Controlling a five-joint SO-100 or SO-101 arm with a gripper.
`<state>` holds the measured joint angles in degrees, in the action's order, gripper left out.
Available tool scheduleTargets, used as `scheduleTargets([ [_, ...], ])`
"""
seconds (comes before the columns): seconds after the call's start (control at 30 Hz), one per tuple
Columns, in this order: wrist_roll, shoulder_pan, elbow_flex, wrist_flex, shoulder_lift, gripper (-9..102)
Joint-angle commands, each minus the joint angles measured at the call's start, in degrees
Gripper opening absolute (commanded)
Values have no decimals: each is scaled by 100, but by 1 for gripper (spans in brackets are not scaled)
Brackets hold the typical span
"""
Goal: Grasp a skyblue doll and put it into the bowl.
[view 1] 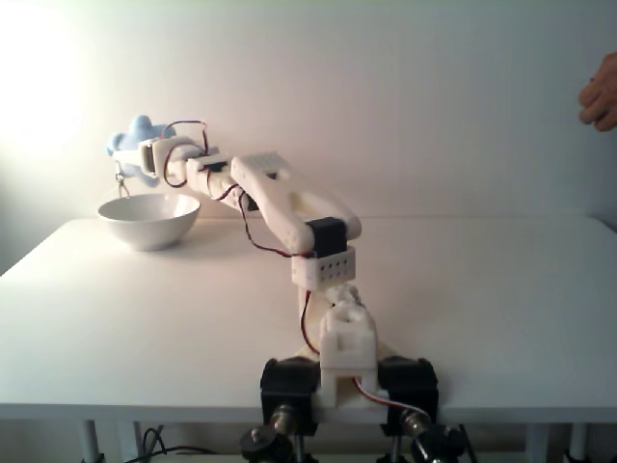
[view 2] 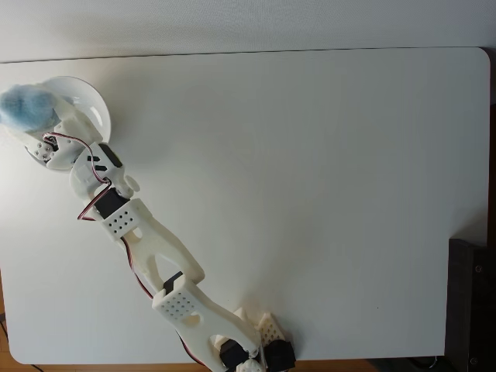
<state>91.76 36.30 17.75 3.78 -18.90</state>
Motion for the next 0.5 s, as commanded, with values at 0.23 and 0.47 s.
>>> scheduleTargets([
  [0.23, 44, -62, -211, 114, -79, 52],
  [0.47, 44, -53, -211, 62, -79, 51],
])
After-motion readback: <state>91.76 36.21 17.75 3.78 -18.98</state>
